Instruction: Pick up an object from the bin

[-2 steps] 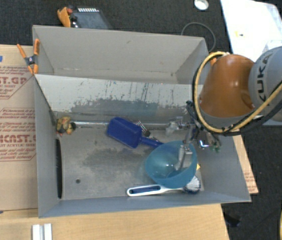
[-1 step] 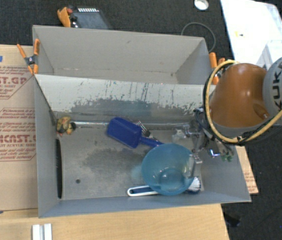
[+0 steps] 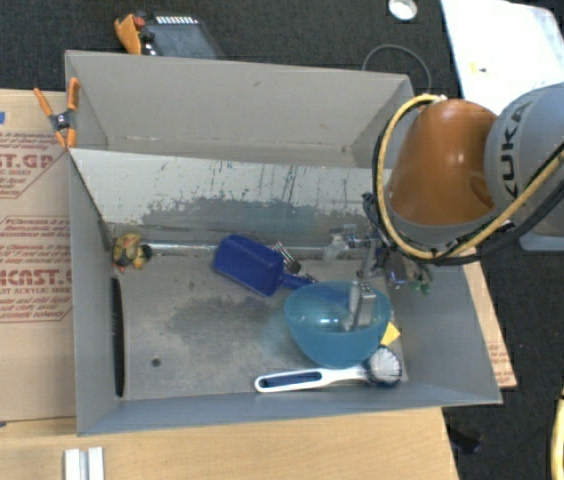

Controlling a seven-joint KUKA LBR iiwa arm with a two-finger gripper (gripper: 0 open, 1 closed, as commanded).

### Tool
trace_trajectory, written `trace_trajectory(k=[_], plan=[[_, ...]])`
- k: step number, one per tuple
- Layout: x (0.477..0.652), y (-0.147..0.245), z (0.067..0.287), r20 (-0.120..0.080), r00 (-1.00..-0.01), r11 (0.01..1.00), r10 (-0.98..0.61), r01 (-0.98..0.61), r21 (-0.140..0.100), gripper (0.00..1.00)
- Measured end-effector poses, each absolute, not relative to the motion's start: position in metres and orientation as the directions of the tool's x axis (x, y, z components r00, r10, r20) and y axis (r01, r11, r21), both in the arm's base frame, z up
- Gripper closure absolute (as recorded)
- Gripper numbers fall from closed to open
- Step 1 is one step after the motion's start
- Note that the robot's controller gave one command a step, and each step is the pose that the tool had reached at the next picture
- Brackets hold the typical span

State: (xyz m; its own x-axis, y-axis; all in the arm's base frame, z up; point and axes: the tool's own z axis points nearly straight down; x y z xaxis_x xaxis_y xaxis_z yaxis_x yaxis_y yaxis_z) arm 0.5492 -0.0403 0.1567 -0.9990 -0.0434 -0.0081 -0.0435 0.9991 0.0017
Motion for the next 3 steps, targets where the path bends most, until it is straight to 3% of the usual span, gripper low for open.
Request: trace_trajectory(k=[1, 2, 3], plan=[[0.545, 0.024, 0.154, -0.007, -0.998, 0.998, -0.065, -0.065, 0.002, 0.0], [0.539, 0.017, 0.142, -0.009, -0.999, 0.999, -0.037, -0.037, 0.003, 0.0], [0.544, 0.014, 0.14, -0.008, -1.0, 1.0, -0.024, -0.024, 0.0, 0.0]])
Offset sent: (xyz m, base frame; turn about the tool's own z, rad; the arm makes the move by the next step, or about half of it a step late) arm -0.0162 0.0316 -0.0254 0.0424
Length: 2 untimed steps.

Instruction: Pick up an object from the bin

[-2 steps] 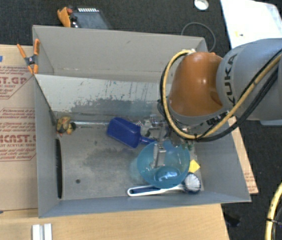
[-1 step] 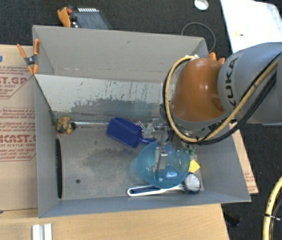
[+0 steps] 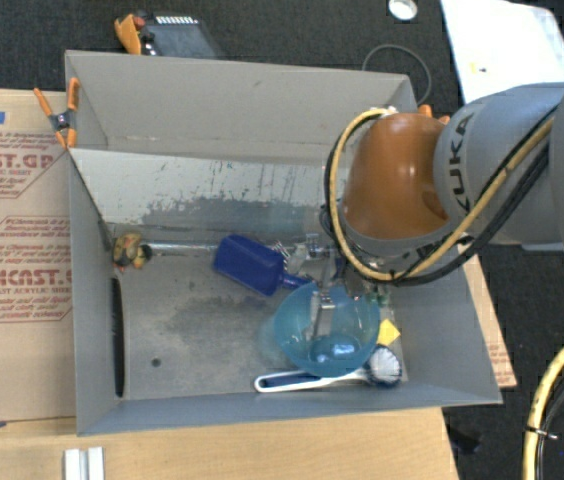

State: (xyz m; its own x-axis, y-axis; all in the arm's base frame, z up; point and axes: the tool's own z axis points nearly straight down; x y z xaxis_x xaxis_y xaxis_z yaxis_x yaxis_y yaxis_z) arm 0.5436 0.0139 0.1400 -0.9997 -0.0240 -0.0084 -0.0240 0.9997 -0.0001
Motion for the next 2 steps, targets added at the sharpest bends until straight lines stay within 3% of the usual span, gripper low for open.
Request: trace_trajectory(k=[1, 2], plan=[[0.565, 0.028, 0.115, -0.015, -1.0, 1.0, -0.009, -0.009, 0.004, 0.0], [0.573, 0.026, 0.102, -0.018, -1.0, 1.0, -0.021, -0.021, 0.003, 1.0]])
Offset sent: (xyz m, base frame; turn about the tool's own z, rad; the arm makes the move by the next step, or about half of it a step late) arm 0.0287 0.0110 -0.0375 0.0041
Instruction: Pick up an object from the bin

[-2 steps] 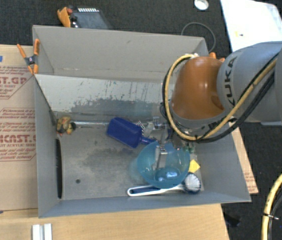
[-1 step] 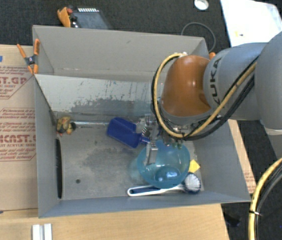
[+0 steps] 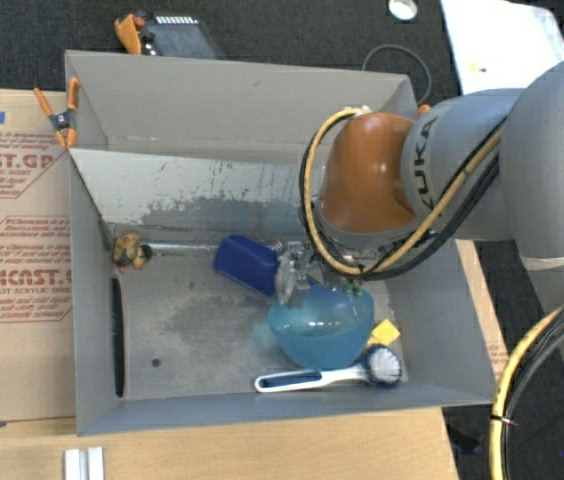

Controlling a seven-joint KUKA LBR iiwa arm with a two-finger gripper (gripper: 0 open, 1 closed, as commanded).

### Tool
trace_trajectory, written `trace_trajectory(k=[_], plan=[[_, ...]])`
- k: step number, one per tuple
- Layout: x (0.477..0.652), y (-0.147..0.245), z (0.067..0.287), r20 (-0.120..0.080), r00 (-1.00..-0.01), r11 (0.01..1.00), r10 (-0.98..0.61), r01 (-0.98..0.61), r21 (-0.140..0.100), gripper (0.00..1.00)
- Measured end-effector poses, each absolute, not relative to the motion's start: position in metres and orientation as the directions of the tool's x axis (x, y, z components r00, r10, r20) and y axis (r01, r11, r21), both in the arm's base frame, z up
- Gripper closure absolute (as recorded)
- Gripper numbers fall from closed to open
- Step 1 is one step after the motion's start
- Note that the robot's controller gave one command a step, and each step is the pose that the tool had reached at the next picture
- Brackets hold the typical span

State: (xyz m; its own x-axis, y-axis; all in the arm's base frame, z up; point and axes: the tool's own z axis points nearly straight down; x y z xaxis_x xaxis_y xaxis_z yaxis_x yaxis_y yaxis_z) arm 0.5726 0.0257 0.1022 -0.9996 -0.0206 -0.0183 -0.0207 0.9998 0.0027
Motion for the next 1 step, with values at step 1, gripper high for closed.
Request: trace_trajectory(k=[1], plan=[[0.5727, 0.0257, 0.1022, -0.018, -1.0, 1.0, -0.021, -0.021, 0.003, 1.0]])
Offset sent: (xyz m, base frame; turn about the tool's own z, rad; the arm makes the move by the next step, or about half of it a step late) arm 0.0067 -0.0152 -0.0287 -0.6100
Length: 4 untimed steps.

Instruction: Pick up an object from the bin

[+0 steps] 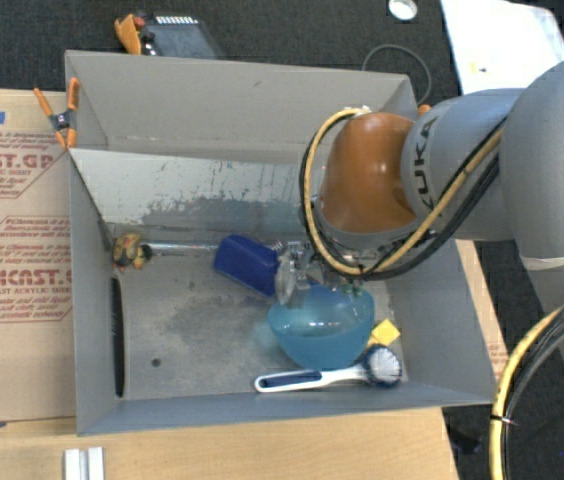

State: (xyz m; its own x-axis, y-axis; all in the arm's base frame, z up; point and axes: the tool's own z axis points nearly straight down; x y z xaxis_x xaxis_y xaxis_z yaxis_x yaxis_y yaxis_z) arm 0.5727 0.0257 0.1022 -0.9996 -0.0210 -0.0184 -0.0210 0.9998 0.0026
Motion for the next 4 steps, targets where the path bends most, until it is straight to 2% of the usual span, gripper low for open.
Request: trace_trajectory(k=[1, 2, 3, 4], plan=[[0.576, 0.02, 0.09, -0.021, -0.956, 0.956, -0.292, -0.292, -0.003, 1.0], [0.582, 0.003, 0.08, -0.023, -0.792, 0.792, -0.611, -0.611, -0.011, 1.0], [0.592, -0.002, 0.074, -0.021, -0.657, 0.657, -0.753, -0.753, -0.016, 1.0], [0.585, 0.022, 0.073, -0.028, -0.722, 0.722, -0.692, -0.692, -0.017, 1.0]])
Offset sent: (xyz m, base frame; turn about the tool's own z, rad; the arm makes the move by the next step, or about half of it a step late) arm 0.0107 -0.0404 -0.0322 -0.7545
